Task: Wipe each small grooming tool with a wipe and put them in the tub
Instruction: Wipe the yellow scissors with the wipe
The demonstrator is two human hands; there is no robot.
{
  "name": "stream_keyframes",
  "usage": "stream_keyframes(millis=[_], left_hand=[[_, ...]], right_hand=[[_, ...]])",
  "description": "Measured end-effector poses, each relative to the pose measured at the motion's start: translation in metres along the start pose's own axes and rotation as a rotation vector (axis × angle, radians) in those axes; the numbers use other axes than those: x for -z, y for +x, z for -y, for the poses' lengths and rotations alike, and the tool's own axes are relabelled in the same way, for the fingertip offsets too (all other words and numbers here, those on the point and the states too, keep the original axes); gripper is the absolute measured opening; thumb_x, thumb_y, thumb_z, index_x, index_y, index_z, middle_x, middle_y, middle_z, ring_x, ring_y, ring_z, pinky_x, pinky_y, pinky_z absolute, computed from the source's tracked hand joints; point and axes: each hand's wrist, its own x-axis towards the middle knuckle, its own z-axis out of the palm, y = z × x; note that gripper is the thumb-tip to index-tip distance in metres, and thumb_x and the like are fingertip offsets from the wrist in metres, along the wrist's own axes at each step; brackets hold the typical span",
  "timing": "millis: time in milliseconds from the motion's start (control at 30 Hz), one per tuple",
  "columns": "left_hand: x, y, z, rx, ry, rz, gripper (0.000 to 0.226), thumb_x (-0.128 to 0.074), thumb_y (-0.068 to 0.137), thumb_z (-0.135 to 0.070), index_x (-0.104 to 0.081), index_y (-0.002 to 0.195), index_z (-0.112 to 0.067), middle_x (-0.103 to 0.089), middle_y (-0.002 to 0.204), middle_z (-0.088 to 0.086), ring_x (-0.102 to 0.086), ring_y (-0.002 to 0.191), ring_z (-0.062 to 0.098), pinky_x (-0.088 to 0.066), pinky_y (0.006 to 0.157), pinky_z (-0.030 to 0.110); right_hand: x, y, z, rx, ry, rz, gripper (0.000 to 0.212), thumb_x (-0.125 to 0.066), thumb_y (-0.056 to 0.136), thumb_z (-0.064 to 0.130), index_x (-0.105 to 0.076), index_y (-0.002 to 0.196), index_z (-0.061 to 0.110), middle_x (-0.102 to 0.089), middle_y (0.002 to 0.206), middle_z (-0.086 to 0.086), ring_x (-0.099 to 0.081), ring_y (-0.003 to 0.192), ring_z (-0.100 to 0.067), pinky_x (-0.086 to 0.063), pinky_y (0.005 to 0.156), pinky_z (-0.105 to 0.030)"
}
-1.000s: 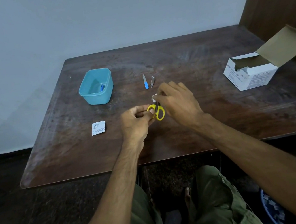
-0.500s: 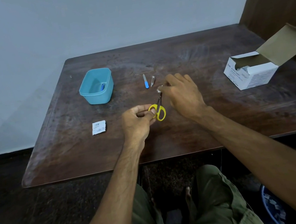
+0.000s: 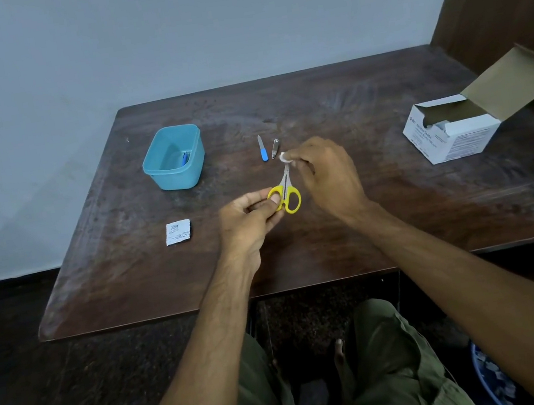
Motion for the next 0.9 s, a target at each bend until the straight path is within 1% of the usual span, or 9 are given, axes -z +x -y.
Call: stream_keyframes(millis=[33,100,133,200,367,433,567,733,900], left_hand=[[0.0,0.0,0.0,0.014,-0.021,0.003,0.016,-0.065,0.086,0.003,-0.066,0.102,0.003,-0.07,0.086,0.009,-0.068,0.074,0.01,-0.058,0.069,0.02],[0.0,0.0,-0.001,0.027,-0.037,0.004,0.016,-0.064,0.087,0.003,-0.066,0.103,0.004,-0.07,0.088,0.011,-0.068,0.076,0.012,-0.058,0.07,0.02],[0.001,0.0,-0.001,0.031,-0.037,0.005,0.016,-0.064,0.087,0.003,-0.066,0.102,0.003,-0.07,0.088,0.011,-0.068,0.076,0.012,-0.058,0.07,0.02],[0.001,-0.002,0.0,0.039,-0.036,0.015,0.015,-0.064,0.087,0.003,-0.067,0.101,0.003,-0.07,0.086,0.01,-0.068,0.074,0.011,-0.058,0.068,0.019],[-0.002,-0.004,-0.002,0.049,-0.046,0.036,0.015,-0.065,0.086,0.002,-0.067,0.101,0.002,-0.072,0.08,0.005,-0.069,0.071,0.009,-0.057,0.065,0.019],[-0.002,-0.002,-0.003,0.045,-0.052,0.028,0.015,-0.065,0.086,0.003,-0.067,0.1,0.002,-0.073,0.078,0.003,-0.069,0.071,0.009,-0.057,0.065,0.019],[0.001,-0.001,-0.002,0.038,-0.048,0.023,0.015,-0.064,0.086,0.003,-0.067,0.102,0.003,-0.072,0.082,0.006,-0.069,0.073,0.01,-0.057,0.066,0.019],[-0.002,-0.003,-0.001,0.045,-0.039,0.024,0.011,-0.066,0.086,0.002,-0.069,0.096,-0.001,-0.073,0.081,0.005,-0.069,0.073,0.011,-0.056,0.064,0.019],[0.002,0.0,-0.004,0.029,-0.028,-0.014,0.012,-0.066,0.085,0.002,-0.068,0.098,0.001,-0.072,0.085,0.009,-0.069,0.074,0.011,-0.059,0.07,0.021]], right_hand=[[0.001,-0.004,0.003,-0.041,0.102,0.009,0.025,-0.06,0.085,0.003,-0.075,0.1,0.016,-0.071,0.092,-0.002,-0.064,0.082,-0.02,-0.05,0.072,-0.034],[0.004,-0.012,0.008,-0.129,0.274,0.042,0.023,-0.062,0.085,0.003,-0.075,0.1,0.015,-0.072,0.094,0.003,-0.063,0.079,-0.002,-0.049,0.073,-0.018],[0.005,-0.014,0.009,-0.17,0.327,0.058,0.023,-0.062,0.085,0.003,-0.075,0.1,0.015,-0.072,0.094,0.006,-0.061,0.077,0.003,-0.047,0.071,-0.012],[0.004,-0.012,0.007,-0.23,0.359,0.047,0.022,-0.063,0.085,0.004,-0.076,0.098,0.016,-0.073,0.093,0.008,-0.061,0.074,0.007,-0.045,0.069,-0.008],[0.007,0.001,0.003,-0.308,0.397,-0.015,0.016,-0.066,0.087,0.009,-0.076,0.095,0.018,-0.074,0.091,0.01,-0.067,0.081,-0.002,-0.05,0.072,-0.015],[0.008,-0.005,0.007,-0.29,0.413,0.006,0.016,-0.066,0.087,0.008,-0.076,0.096,0.016,-0.074,0.09,0.01,-0.067,0.079,0.001,-0.051,0.072,-0.015],[0.008,-0.022,0.011,-0.209,0.383,0.06,0.019,-0.065,0.086,0.006,-0.076,0.098,0.016,-0.073,0.09,0.007,-0.064,0.076,0.002,-0.049,0.071,-0.013],[0.009,-0.012,0.008,-0.259,0.324,0.001,0.02,-0.064,0.084,0.009,-0.076,0.098,0.018,-0.073,0.092,0.006,-0.065,0.078,-0.004,-0.054,0.073,-0.027],[0.009,-0.021,0.014,-0.114,0.213,0.109,0.022,-0.062,0.086,0.005,-0.075,0.099,0.018,-0.069,0.088,0.002,-0.06,0.074,-0.008,-0.049,0.067,-0.026]])
